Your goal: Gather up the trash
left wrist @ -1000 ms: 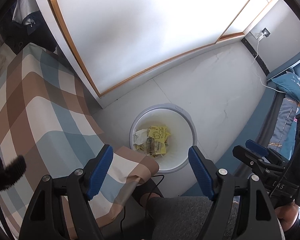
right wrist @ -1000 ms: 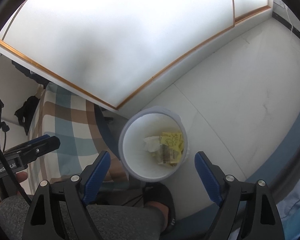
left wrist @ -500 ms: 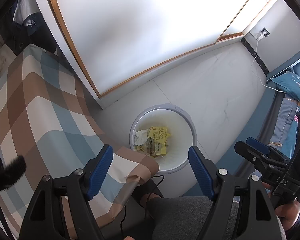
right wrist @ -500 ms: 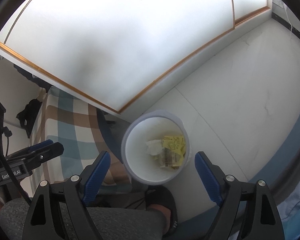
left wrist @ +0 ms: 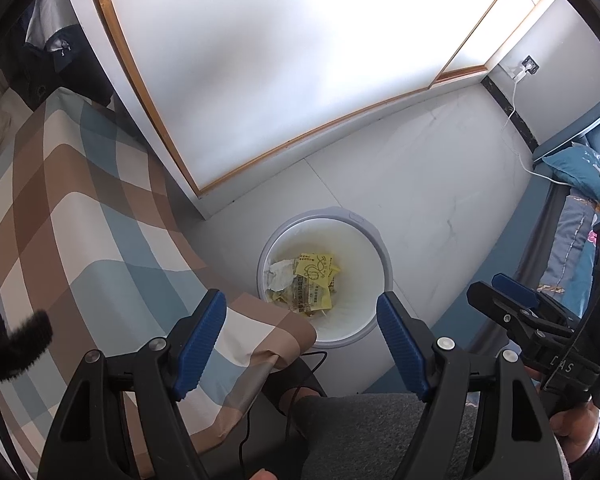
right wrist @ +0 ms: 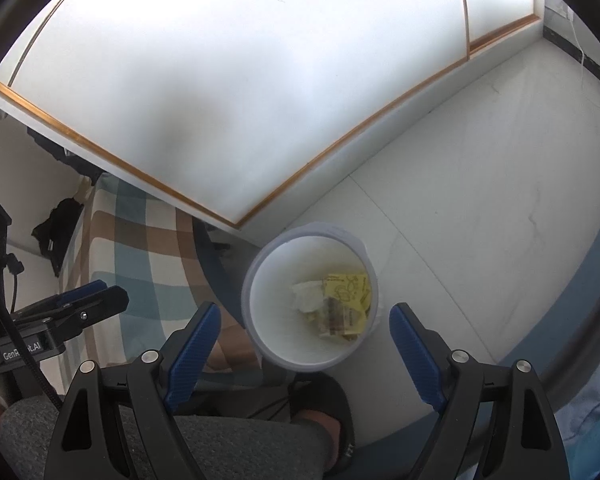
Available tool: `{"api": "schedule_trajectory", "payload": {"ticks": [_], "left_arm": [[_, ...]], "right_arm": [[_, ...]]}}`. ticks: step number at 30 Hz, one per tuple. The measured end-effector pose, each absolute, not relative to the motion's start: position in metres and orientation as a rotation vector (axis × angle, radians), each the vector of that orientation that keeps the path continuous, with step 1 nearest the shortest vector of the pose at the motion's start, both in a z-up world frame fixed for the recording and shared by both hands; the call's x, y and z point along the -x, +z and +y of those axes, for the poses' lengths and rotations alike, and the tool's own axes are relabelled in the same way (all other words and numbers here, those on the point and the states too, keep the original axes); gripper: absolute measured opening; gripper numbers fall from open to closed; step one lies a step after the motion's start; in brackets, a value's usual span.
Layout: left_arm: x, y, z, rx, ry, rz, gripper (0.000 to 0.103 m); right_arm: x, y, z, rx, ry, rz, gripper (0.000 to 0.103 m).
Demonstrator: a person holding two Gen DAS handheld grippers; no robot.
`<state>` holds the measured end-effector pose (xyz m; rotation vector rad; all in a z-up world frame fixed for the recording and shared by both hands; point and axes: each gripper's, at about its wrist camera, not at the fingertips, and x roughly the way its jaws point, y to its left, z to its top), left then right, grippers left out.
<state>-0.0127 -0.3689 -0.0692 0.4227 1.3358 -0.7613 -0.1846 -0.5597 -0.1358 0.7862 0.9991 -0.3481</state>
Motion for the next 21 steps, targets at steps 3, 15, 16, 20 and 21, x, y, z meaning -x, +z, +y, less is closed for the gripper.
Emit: {"api": "schedule_trajectory", "payload": {"ticks": [3,15,16,20,21], "left_arm": [[0.0129,-0.0696,-0.3694,-0.425,-0.757,1.337,0.075],[0.0138,-0.0726,-0.3716,-0.428,-0.752,1.35,0.075],[0.0143,-0.0729,-0.372,-0.432,-0.75,1.349,0.075],[0.0152,-0.0715,-0.3722,-0.436,-0.759,1.335,0.075],[0.0154,-0.0718,-0.3723,-0.437,-0.761,1.337,0.075]], "right_arm": [[0.1849,-0.1361,-0.5602,-0.79,-0.346,0.995,0.087],[0.1866,-0.1368,-0.561,-0.781,-0.352,0.99,0.087],[0.1869,-0.137,-0.5612,-0.782,-0.353,0.989,0.087],[0.1861,-0.1379,-0.5607,-0.78,-0.35,0.993,0.087],[0.186,-0.1379,-0.5604,-0.778,-0.349,0.994,0.087]]}}
